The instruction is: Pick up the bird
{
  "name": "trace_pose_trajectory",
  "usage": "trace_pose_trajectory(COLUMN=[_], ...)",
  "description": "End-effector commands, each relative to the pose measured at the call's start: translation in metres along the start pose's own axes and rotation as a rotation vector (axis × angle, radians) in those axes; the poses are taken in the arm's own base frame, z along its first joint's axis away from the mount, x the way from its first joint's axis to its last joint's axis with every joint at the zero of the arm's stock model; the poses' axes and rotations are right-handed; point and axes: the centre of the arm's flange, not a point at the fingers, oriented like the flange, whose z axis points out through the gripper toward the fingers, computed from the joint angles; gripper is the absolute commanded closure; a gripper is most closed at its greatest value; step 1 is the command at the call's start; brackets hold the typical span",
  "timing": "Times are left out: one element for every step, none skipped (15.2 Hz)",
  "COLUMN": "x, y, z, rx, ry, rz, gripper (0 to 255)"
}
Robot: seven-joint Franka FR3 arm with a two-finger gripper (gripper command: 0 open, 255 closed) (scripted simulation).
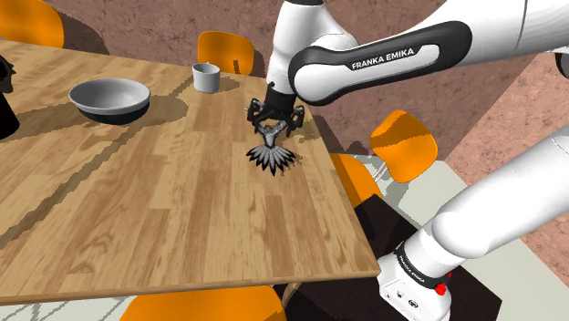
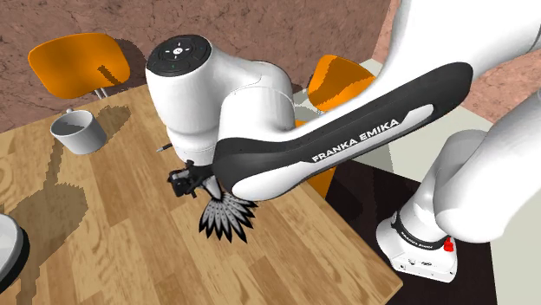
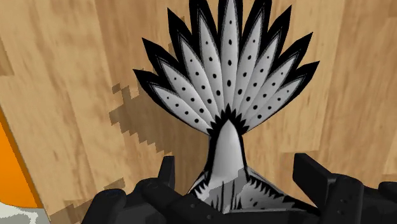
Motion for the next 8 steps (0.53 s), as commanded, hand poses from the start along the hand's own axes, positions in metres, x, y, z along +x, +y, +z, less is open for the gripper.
trace_pose_trajectory(x=[-0.001, -0.002, -0.003, -0.003, -0.004, -0.004, -0.004, -0.004], y=[-0.002, -0.002, -0.002, -0.002, -0.002, -0.002, -0.002, -0.002], z=[0.010, 0.015, 0.020, 0.025, 0.028, 0.028, 0.028, 0.029], rx=[0.001, 0.001, 0.001, 0.001, 0.001, 0.001, 0.001, 0.001], ry=[0.002, 0.002, 0.002, 0.002, 0.002, 0.001, 0.001, 0.001], rz=[0.004, 0.004, 0.004, 0.004, 0.004, 0.004, 0.004, 0.004], gripper=[0, 0, 0, 0, 0, 0, 255, 255])
